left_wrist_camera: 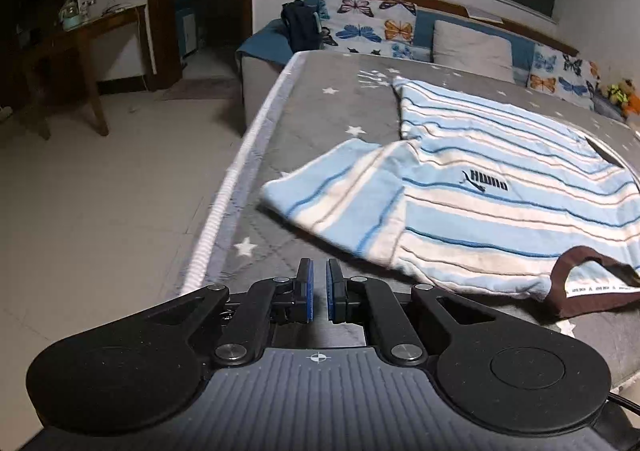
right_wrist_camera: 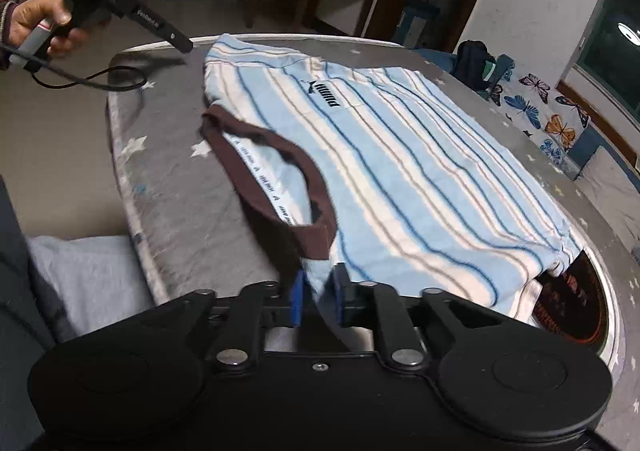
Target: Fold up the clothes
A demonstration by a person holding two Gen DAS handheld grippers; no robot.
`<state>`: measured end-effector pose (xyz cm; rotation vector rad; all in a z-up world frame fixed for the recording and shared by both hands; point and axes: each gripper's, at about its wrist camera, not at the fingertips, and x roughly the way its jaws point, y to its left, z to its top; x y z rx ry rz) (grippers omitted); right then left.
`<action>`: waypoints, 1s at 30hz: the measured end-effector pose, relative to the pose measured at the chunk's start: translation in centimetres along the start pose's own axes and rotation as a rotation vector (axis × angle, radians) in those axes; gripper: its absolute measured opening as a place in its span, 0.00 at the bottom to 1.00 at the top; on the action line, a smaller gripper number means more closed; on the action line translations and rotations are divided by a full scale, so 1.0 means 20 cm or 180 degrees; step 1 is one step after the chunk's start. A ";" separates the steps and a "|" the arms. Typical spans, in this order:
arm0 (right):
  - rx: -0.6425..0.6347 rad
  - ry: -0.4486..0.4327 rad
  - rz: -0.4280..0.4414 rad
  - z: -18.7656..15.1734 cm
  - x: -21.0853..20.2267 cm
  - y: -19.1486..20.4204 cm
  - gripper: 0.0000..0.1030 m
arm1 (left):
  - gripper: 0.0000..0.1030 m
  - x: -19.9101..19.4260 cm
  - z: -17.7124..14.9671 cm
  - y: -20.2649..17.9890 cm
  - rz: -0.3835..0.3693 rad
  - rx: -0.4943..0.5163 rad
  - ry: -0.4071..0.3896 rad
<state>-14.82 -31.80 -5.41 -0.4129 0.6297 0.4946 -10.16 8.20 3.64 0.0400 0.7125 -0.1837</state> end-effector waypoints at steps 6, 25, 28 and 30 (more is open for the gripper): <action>0.0246 0.0023 0.0080 -0.09 -0.08 0.00 0.39 | 0.07 0.05 0.16 0.00 0.0128 0.0098 -0.0198; 0.1510 0.0014 -0.0761 -0.23 0.06 -0.40 0.39 | 0.22 0.44 0.21 -0.02 0.0381 0.0337 -0.0107; 0.1485 -0.0003 -0.0764 -0.23 0.05 -0.39 0.35 | 0.22 0.45 0.21 -0.04 0.0403 0.0412 -0.0110; 0.1483 -0.0013 -0.0763 -0.22 0.05 -0.39 0.31 | 0.27 0.45 0.22 -0.04 0.0437 0.0443 -0.0104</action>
